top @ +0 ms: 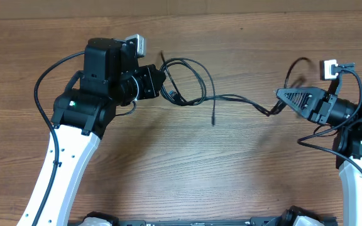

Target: Untangle cables

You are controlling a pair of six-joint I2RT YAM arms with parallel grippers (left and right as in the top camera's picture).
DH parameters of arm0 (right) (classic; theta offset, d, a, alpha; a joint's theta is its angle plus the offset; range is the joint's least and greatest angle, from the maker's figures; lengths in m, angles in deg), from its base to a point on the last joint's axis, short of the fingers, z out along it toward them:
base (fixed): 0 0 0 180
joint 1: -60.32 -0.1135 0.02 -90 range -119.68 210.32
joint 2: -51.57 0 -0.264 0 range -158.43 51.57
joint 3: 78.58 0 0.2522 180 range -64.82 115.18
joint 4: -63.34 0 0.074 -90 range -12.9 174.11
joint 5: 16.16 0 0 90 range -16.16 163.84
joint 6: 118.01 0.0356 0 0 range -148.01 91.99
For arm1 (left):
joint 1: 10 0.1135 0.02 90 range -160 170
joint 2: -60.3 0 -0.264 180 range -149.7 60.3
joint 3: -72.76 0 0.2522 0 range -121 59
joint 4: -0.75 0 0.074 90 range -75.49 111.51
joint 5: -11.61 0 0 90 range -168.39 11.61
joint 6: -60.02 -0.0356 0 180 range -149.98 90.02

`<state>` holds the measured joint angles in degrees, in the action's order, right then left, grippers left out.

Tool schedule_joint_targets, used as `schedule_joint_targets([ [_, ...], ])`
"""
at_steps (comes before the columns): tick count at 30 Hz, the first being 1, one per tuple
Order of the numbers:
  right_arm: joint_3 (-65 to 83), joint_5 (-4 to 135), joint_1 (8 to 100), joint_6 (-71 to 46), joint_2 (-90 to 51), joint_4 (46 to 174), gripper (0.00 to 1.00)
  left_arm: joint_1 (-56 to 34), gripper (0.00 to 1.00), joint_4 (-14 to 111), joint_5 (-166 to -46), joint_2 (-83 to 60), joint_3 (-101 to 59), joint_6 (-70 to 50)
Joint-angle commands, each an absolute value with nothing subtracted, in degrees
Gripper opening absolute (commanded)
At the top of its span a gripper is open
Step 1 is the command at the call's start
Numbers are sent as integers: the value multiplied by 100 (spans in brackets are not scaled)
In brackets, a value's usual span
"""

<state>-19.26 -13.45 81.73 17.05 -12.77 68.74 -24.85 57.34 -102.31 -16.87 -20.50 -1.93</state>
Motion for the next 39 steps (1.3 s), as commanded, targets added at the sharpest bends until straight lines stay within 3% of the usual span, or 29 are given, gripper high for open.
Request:
schedule_joint_targets([
  [1, -1911, -1439, 8226, 1812, -1176, 6842, 79, -2415, 4, 5577, -10400, -1645, -2146, -370],
  [3, -1911, -1441, 8226, 1849, -1176, 6842, 95, -2415, 4, 5360, -10800, -1645, -2146, -455],
  [5, -1911, -1480, 8226, 1847, -1176, 6842, 100, -2415, 4, 5094, -11283, -1645, -2146, -464],
  [13, -1911, -1495, 8226, 1847, -1176, 6842, 100, -2415, 4, 4239, -12531, -1645, -2146, -202],
  [20, -1911, -1467, 8217, 1845, -1176, 6995, 100, -2429, 4, 3765, -12548, -1645, -2146, 1114],
  [25, -1911, -1248, 8158, 1845, -1176, 7318, 100, -2448, 4, 3402, -12832, -1645, -2146, 1298],
  [39, -1911, 1090, 5998, 1821, -1228, 7406, 100, -3110, 4, 3050, -13046, -1645, -2146, 1722],
])
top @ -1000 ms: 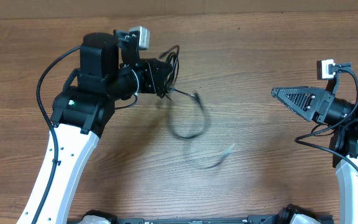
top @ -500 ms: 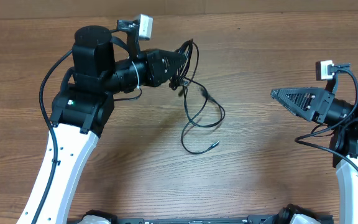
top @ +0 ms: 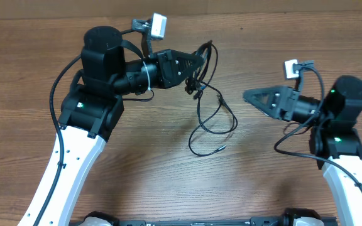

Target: Untangle cables

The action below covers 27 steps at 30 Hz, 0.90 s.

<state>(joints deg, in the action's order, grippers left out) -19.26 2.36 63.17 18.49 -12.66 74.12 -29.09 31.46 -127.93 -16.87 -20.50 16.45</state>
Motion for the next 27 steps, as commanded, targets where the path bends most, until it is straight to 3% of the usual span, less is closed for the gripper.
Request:
schedule_joint_targets([
  [1, -1911, 1278, 5858, 1821, -1231, 7403, 100, -3180, 4, 3052, -13073, -1645, -2146, 1722],
  [11, -1911, 2764, 5330, 1497, -1233, 7556, 99, -3969, 4, 3052, -13241, -1645, -2146, 1719],
  [12, -1911, 2775, 5330, 1497, -1235, 7556, 93, -4013, 4, 3052, -13241, -1645, -2146, 1722],
  [14, -1911, 2769, 5330, 1500, -1235, 7561, 69, -4092, 4, 3050, -13178, -1645, -2146, 1717],
  [16, -1911, 2743, 5330, 1500, -1235, 7585, 41, -4109, 4, 3052, -13079, -1647, -2146, 1719],
  [17, -1911, 2699, 5330, 1502, -1235, 7615, 19, -4109, 4, 3052, -13029, -1647, -2146, 1717],
  [18, -1911, 2644, 5330, 1502, -1235, 7642, 7, -4109, 4, 3052, -12970, -1647, -2146, 1719],
  [21, -1911, 2406, 5330, 1502, -1235, 7637, 4, -4109, 4, 3052, -12867, -1647, -2146, 1717],
  [22, -1911, 2336, 5330, 1502, -1235, 7639, 4, -4107, 10, 3055, -12778, -1647, -2146, 1717],
  [23, -1911, 2297, 5330, 1502, -1235, 7637, 4, -4103, 30, 3052, -12651, -1647, -2146, 1682],
  [25, -1911, 2218, 5332, 1504, -1235, 7635, 4, -4070, 86, 3061, -12465, -1647, -2146, 1435],
  [26, -1911, 2216, 5332, 1504, -1235, 7635, 4, -4037, 100, 3124, -12369, -1647, -2146, 1214],
  [27, -1911, 2218, 5332, 1508, -1235, 7635, 4, -3996, 100, 3280, -12227, -1647, -2146, 1088],
])
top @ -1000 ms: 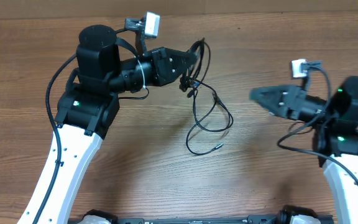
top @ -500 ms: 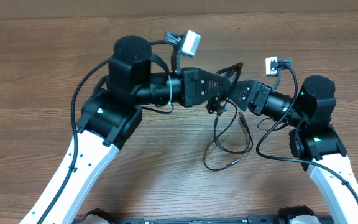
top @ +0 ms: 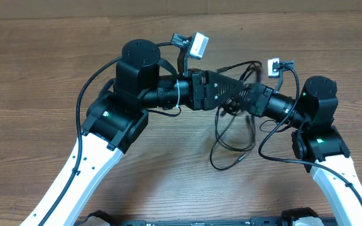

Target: Untangle cables

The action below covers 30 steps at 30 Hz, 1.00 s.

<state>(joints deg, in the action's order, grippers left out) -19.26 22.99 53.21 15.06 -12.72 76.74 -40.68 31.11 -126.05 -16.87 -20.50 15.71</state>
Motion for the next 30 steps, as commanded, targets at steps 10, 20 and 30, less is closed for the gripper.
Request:
schedule_joint_targets([
  [10, -1911, 2024, 5596, 1620, -1235, 7639, 4, -3506, 96, 4812, -12334, -1645, -2146, -930],
  [20, -1911, 876, 5784, 2112, -1235, 7705, 4, -3899, 91, 5673, -12926, -1647, -2146, -5638],
  [30, -1911, 880, 5782, 3373, -1285, 7725, 4, -4621, 95, 5656, -12275, -1647, -2146, -7332],
])
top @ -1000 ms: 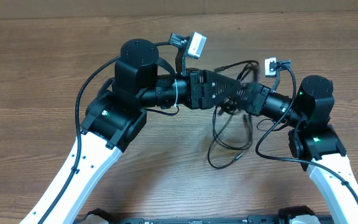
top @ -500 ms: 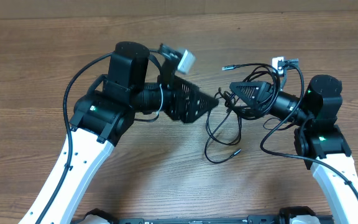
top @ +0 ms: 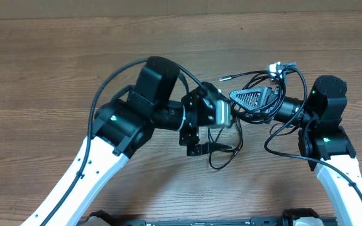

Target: Untangle cables

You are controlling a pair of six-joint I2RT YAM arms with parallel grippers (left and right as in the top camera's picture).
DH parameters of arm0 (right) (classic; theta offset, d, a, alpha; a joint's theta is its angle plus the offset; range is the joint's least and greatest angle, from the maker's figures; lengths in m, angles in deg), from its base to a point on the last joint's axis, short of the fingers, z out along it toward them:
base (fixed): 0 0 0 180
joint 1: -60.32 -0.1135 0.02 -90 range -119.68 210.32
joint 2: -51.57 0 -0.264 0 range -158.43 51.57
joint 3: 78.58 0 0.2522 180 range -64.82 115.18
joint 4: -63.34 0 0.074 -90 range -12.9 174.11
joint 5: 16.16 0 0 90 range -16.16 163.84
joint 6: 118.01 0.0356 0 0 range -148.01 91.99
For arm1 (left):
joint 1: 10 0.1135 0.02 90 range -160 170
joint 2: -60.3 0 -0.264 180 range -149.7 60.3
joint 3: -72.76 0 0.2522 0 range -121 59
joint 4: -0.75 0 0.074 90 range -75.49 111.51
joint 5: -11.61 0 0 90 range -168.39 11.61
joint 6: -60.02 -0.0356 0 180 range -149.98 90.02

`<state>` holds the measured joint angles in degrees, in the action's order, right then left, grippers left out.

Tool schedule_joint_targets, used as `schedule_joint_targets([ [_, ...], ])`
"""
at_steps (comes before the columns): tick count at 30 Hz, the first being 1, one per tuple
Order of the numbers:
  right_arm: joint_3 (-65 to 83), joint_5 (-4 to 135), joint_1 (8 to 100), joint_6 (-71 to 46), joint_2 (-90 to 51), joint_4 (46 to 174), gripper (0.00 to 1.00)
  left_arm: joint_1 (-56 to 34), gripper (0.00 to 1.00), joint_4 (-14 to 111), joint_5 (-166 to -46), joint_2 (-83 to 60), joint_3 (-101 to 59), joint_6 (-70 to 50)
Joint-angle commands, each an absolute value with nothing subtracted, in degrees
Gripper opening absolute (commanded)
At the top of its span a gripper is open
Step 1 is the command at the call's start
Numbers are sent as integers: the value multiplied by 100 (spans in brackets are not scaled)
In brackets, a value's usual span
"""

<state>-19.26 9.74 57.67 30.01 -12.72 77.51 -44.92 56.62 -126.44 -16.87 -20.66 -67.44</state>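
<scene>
A thin black cable [top: 251, 75] lies bunched between the two arms at the table's middle right. Its loops arch over my right gripper [top: 233, 96], which points left and is shut on strands near its tip. One plug end [top: 222, 79] sticks out to the left above that tip. My left gripper [top: 200, 149] is turned toward the near edge and is shut on a lower strand. From there a loop of the cable [top: 222, 160] hangs toward the table. The left wrist covers part of the bundle.
The brown wooden table [top: 43, 50] fills the view. Both wrists stand close together near the middle. The left arm's own hose [top: 102, 103] arcs out to the left. A black base rail [top: 187, 221] runs along the near edge.
The left wrist has turned and dropped toward the near edge, so its gripper now points down the table. The right gripper has drawn slightly right, with the cable loops now arched over it.
At first the cable was stretched between the grippers, left holding the tangle and right holding one end far right. Then only the left held it raised, dangling, with the right free nearby. Both tips then met at the bundle. Now each holds a different strand.
</scene>
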Motion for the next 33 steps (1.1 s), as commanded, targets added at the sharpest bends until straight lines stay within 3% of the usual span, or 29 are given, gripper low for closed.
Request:
schedule_joint_targets([
  [1, -1911, 880, 5782, 3373, -1285, 7725, 4, -4643, 91, 5640, -12229, -1647, -2146, -7332],
  [5, -1911, 878, 5782, 3370, -1283, 7725, 4, -4647, 45, 5540, -12253, -1647, -2146, -7329],
  [6, -1911, 876, 5782, 3373, -1283, 7725, 4, -4647, 40, 5533, -12288, -1647, -2146, -7329],
  [10, -1911, 815, 5778, 3370, -1283, 7727, 4, -4658, 35, 5470, -12345, -1647, -2146, -7327],
  [14, -1911, 716, 5767, 3370, -1283, 7775, 4, -4730, 50, 5452, -12340, -1687, -2146, -7325],
  [15, -1911, 706, 5767, 3370, -1283, 7775, 4, -4730, 46, 5452, -12338, -1704, -2146, -7327],
  [18, -1911, 618, 5767, 3329, -1283, 7775, 4, -4728, 6, 5424, -12321, -1789, -2146, -7327],
  [19, -1911, 616, 5767, 3329, -1283, 7777, 4, -4728, 4, 5385, -12327, -1796, -2146, -7325],
  [24, -1911, 574, 5767, 3331, -1283, 7790, 4, -4732, 4, 5203, -12509, -1802, -2146, -7303],
  [25, -1911, 559, 5767, 3329, -1283, 7790, 4, -4732, 17, 5197, -12504, -1802, -2146, -7277],
  [26, -1911, 557, 5767, 3331, -1283, 7788, 4, -4732, 40, 5199, -12500, -1802, -2146, -7194],
  [30, -1911, 550, 5767, 3333, -1283, 7788, 4, -4732, 57, 5203, -12500, -1802, -2146, -6958],
  [33, -1911, 470, 5767, 3333, -1283, 7788, 4, -4732, 51, 5197, -12493, -1805, -2146, -6964],
])
